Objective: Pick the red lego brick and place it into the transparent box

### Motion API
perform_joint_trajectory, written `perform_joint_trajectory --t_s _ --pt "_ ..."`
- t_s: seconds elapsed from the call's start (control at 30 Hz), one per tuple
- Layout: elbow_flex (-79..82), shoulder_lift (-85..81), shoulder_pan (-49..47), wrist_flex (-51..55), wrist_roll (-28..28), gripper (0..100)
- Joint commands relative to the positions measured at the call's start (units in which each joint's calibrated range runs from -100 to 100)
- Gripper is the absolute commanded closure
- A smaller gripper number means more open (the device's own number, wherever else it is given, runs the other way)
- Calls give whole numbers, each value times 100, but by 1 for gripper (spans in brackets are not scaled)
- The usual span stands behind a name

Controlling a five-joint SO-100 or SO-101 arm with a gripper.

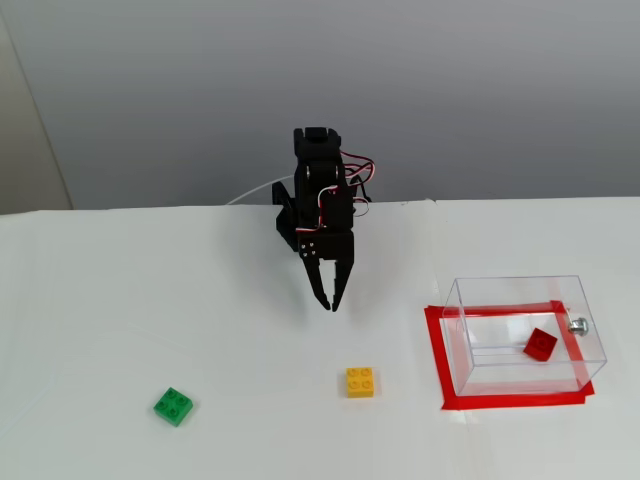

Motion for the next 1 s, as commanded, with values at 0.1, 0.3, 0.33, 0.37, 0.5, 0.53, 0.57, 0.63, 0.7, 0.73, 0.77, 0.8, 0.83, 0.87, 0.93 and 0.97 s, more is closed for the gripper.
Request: perform_joint_trajectory --t_s 0.1,0.3,0.33,0.37,0.5,0.53,0.57,0.63,0.7,0.73,0.77,0.8,0.83,0.87,0.93,0.97 --pt "614 -42 63 -380 -131 99" --pt "1039 -42 63 -362 -126 99" --pt "1094 -42 63 -362 -126 99" --pt "1121 -42 63 -371 -126 99" --pt "1139 -42 63 -371 -131 99" --pt "1139 -42 63 -371 -126 99" --pt "1139 -42 63 -362 -126 99" --pt "1121 -42 63 -293 -126 99" --pt "1112 -42 63 -275 -120 99" --pt "1103 -42 63 -267 -120 99" --pt "1103 -42 63 -197 -120 99" --pt "1075 -42 55 -75 -120 99" --pt "1048 -42 48 73 -120 99" --pt "994 -42 40 229 -120 99" --pt "877 -42 18 569 -120 99" --pt "858 -42 40 699 -120 99"
